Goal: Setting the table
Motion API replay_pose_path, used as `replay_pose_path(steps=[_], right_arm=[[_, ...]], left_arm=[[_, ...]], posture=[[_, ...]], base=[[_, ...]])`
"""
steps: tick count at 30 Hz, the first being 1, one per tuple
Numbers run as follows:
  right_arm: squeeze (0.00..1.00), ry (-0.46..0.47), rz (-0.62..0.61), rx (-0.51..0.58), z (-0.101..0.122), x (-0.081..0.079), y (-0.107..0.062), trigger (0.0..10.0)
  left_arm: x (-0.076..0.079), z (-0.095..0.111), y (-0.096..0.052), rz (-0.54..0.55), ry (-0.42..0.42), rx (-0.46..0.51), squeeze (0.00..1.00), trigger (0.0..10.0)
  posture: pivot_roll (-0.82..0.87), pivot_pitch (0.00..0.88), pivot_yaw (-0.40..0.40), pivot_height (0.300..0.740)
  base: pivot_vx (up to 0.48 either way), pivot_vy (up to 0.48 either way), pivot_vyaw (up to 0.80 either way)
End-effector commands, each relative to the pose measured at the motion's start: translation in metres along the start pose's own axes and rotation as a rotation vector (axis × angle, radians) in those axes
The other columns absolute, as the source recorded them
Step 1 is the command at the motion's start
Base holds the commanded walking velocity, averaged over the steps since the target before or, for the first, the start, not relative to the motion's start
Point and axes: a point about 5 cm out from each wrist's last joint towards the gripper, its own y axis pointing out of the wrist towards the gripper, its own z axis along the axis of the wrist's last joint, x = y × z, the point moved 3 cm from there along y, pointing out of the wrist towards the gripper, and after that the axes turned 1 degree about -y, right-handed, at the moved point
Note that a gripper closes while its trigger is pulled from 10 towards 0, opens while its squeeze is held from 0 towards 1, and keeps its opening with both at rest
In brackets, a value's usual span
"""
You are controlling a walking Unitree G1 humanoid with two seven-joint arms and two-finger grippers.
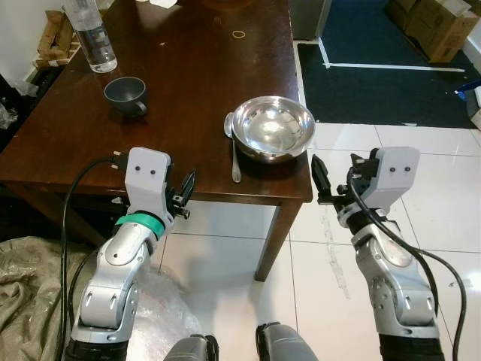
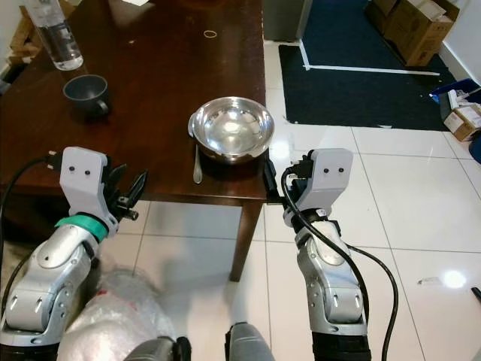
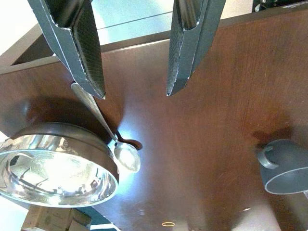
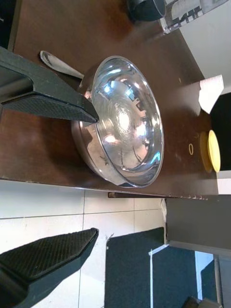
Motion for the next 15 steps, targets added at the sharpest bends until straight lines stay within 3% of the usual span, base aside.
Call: replay_pose_path(steps=[1,12,15], right_arm=[[0.0,-0.003,-0.002,-0.012,-0.004,0.001,0.0002,10.0],[0.0,-0.003,0.003,-0.013,-0.0049,-0.0005,0.0024,10.0],[0.0,-0.006,0.005,-0.015,-0.0053,0.0001,0.0029,10.0]], left_arm=[[-0.0005,-0.0048,-0.0017,0.006,0.008,-0.022,0.0,10.0],[0.0015,-0.005,-0.0004,0.0,0.012,-0.02,0.0,10.0],[0.0018,-0.0051,-0.0001,-0.001,0.012,-0.019,0.0,10.0]], posture=[[-0.15,0.028,0.058,0.74],[-0.15,0.016,0.056,0.74],[-0.15,0.013,0.056,0.74]], base=[[0.0,0.0,0.0],[0.0,0.0,0.0],[-0.38,0.0,0.0]])
